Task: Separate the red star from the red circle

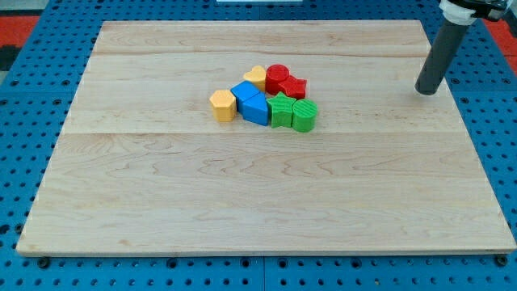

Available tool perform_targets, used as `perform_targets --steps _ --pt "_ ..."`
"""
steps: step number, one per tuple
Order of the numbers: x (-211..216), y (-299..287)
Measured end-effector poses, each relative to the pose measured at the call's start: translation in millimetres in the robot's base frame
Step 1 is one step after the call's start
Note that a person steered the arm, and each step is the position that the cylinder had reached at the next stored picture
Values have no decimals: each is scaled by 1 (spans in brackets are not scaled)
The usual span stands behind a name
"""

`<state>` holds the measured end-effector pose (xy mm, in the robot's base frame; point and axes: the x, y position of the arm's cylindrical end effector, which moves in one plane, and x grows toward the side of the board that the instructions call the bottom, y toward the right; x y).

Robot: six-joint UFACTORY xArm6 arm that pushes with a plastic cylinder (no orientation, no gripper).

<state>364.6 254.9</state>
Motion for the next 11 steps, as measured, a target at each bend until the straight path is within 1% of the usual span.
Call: perform_targets --steps 2,3,4,5,6,7,8,9,11 --pt "-2 3" --pt "-3 -65" --pt "-3 -148" --pt "-10 -151" --pt "-11 -193" --pt "-11 -219" --pt "-11 -220" --pt "-10 -235" --pt "-11 -227"
